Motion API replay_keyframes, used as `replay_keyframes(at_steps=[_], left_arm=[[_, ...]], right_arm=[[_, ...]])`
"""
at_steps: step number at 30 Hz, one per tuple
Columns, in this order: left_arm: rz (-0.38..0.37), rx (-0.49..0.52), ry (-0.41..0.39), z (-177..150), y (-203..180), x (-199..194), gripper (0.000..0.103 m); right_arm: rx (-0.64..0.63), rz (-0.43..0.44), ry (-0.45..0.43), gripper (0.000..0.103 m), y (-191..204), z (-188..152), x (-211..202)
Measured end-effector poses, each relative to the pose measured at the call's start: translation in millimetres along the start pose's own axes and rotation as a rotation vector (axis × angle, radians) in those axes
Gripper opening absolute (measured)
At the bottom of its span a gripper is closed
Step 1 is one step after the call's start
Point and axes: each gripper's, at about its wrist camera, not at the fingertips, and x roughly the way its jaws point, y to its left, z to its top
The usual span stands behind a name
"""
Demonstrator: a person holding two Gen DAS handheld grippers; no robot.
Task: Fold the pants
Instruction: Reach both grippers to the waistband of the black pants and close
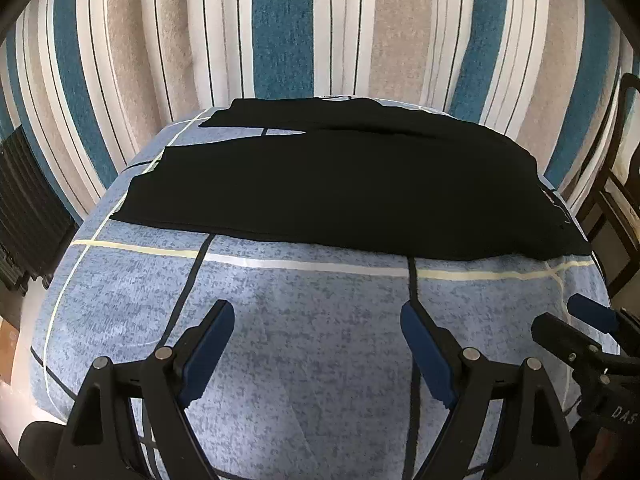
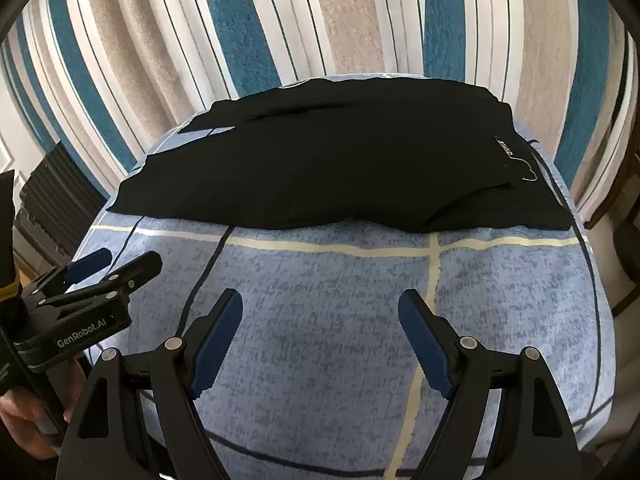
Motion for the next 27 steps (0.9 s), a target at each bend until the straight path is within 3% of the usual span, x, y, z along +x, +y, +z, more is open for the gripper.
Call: replay_keyframes(at_steps=[13,21,27], left_arm=[[-0.042,-0.092,-0.001,12,39,28,0.086],[-0.127,-0.272,0.019,22,82,59,0.086],[-0.16,-0.32,-0.01,34,96,75,0.085]], right_arm=[[0.13,-0.003,-0.008,0.079,-42,10,17],[0.247,0.028,-0.048,0.078,-73,21,27],[0.355,0.065,-0.086,0.078,-96,31,32]])
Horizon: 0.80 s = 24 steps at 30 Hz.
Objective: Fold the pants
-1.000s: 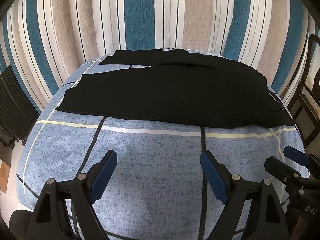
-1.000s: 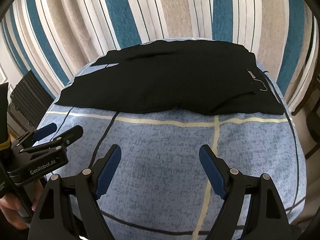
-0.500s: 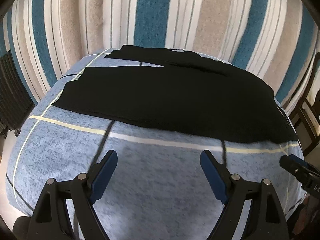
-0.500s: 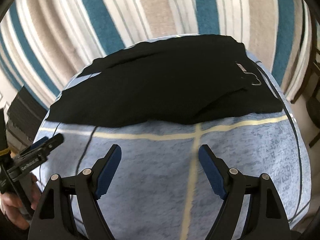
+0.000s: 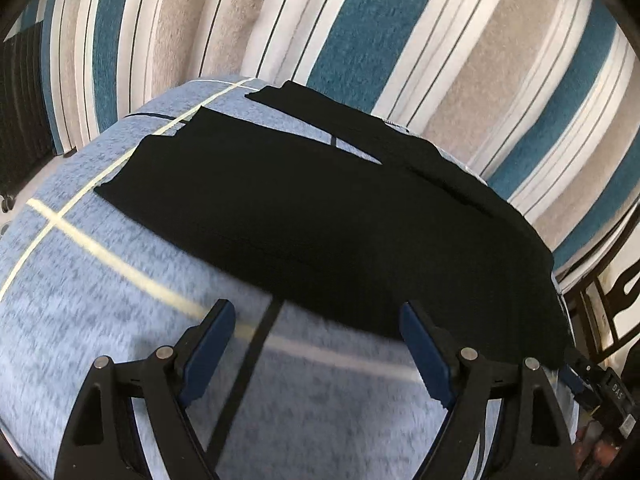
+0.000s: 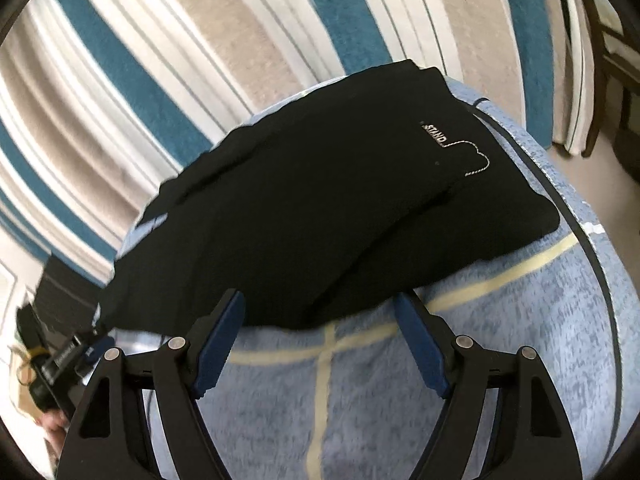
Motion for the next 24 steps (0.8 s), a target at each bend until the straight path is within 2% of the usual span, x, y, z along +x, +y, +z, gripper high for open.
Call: replay_keyframes(at_steps=[9,11,12,13,14,16,17,20,24], left_arm=[[-0.021,-0.081,-0.014,24,11,17,0.084],[0.001,-0.093,-0.021,29,12,20,0.075],[0.02,-0.095,-0.021,30,13,20,0.066],[0.036,-0.096,-0.021,32,14,21,0.062],[0.055,-0.096,-0.02,34,15,23,0.051],[0.088,-0.093,-0.019,36,17,25,0.023],[0.108,-0.097,-0.016,38,19,26,0.017],[0.097,-0.113,-0.004,42,26,25,0.007],[0.066,-0.109,-0.03,46,25,4,0.004]], right_arm=[[0.15,0.057,-0.074,0.076,-15,18,6],[0.174,0.046,-0.088,0.062,-17,20,5],[0.18,0.033,-0.088,0.057,-18,21,6],[0.189,0.014,-0.086,0.043,-20,22,8],[0.201,-0.003,-0.084,0.032,-23,24,10],[0.227,0.011,-0.078,0.024,-29,25,12],[0.243,0.022,-0.073,0.02,-32,26,12],[0.254,0.038,-0.071,0.01,-35,27,9],[0.245,0.064,-0.103,0.008,-24,29,-11]])
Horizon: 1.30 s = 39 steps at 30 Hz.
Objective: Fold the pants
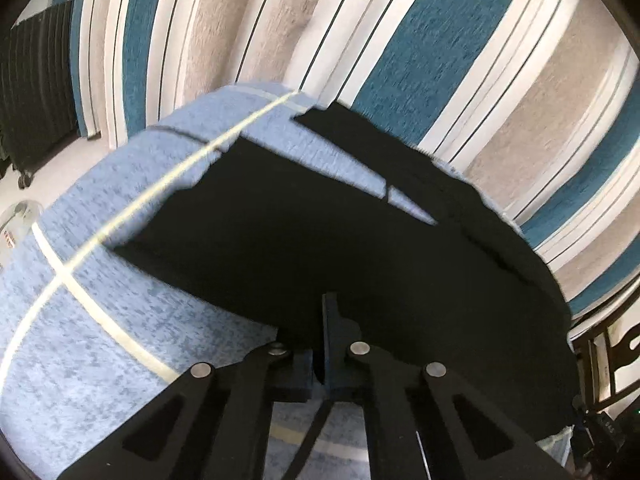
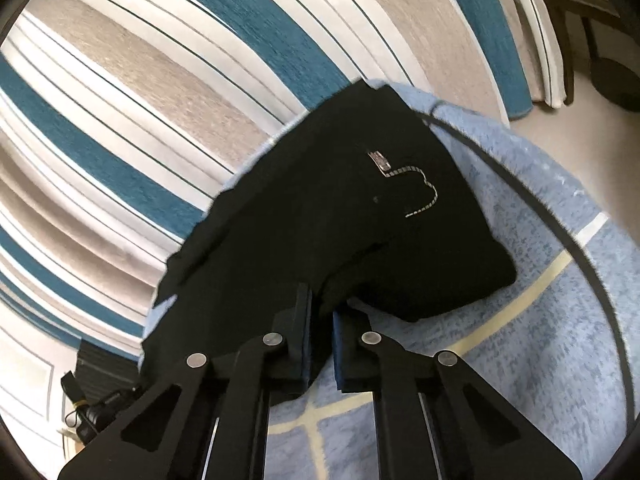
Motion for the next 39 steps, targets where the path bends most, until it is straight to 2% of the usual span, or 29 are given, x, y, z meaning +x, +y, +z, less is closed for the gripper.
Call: replay_keyframes(at_steps=[4,5,9,13,16,19,21,22,23,24,26,30,37,38,39], left_arm=[[-0.031,0.011,-0.048,2,0,-37,0.004],[-0.036,0.015,-0.06,1,1,-48,0.004],[-0.053,0.027,-0.073,-13,10,-79,0.004],[-0.023,0.046,0.008,-43,25,-71,0.004],[-0.033,0.028,0.064,-60,34,-61,0.004],[-0.057,0.008,0.092,-65,41,-55,0.008],[-0.073,-0.011,0.085,-62,46,-55,0.009],[-0.072,-0.021,0.077,-60,49,-57,0.016],[-0.073,-0.031,0.068,-59,50,-57,0.019],[-0.074,-0.039,0.063,-58,52,-57,0.025],[-0.081,-0.057,0.063,-58,57,-58,0.027],[-0.081,-0.068,0.059,-57,56,-52,0.027],[-0.064,-0.076,0.042,-53,54,-44,0.028],[-0.06,-0.075,0.039,-52,53,-42,0.027],[-0.054,-0.069,0.038,-50,52,-41,0.027]], right_arm=[[-0.035,0.03,-0.032,0.007,14,-1,-31],[-0.039,0.036,-0.038,0.003,16,-1,-39],[-0.081,-0.005,-0.005,0.003,14,-17,-65],[-0.025,-0.065,0.07,0.003,-20,-46,-68],[-0.001,-0.093,0.085,0.0,-33,-58,-71],[0.038,-0.071,0.102,0.0,-43,-57,-72],[0.076,-0.076,0.089,0.012,-51,-53,-76],[0.091,-0.078,0.072,0.033,-55,-51,-78],[0.104,-0.072,0.063,0.047,-57,-50,-78],[0.118,-0.06,0.06,0.056,-59,-48,-77],[0.133,-0.027,0.064,0.056,-58,-44,-70],[0.14,-0.018,0.06,0.056,-56,-38,-58],[0.217,-0.008,-0.002,0.056,-64,-22,-42],[0.222,-0.005,-0.007,0.05,-64,-20,-42],[0.217,-0.017,-0.012,0.038,-62,-19,-41]])
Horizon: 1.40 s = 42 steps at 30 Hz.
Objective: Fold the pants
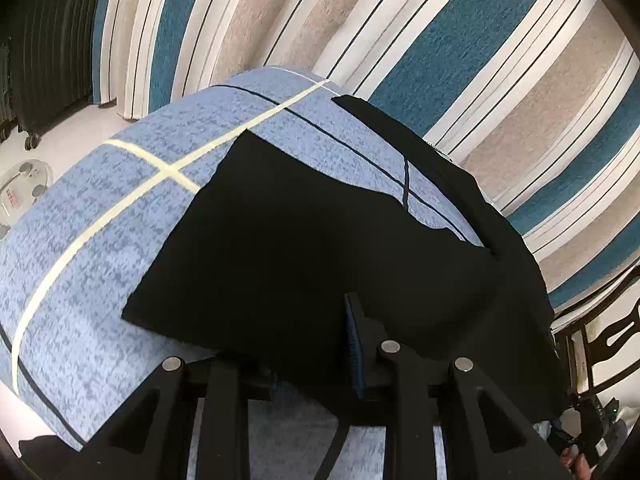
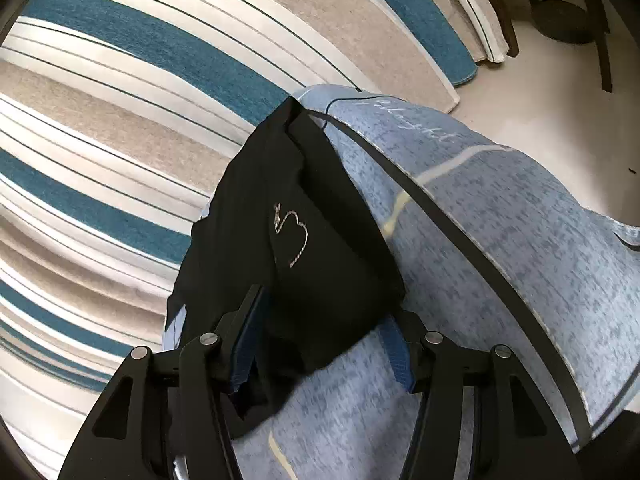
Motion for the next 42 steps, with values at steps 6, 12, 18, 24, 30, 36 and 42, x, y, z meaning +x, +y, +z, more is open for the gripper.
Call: replay_keyframes(at_steps=[6,12,18,24,30,36,42], left_arm=[[0.028,0.045,-0.03,11,-1,-14,0.005],[0.028,0.062,-0.054,7,11,-37,0.005],[0.02,0.039,0.013,-6,29,-25,0.005],[0.038,-0.02,0.01,0,45,-38,0.013],[0.168,-0.059,-0.062,8,77,-61,0.014],[0.098,0.02,-0.08,40,58,-45,0.05],[0.089,0.13,-0.018,65,35,5,0.051]], right_arm=[[-0.081,0.048,-0.058,0.01,19,8,-36],[-0.075,-0.022,-0.032,0.01,-5,0,-54],[-0.076,-0.072,0.016,0.012,-11,-3,-48],[-0.093,-0.164,0.028,0.025,-4,-2,-53],[-0.118,-0.268,-0.114,0.03,-5,-1,-89],[-0.252,-0.192,-0.08,0.03,37,-10,-72],[-0.358,-0.091,0.008,0.03,75,-35,-42]])
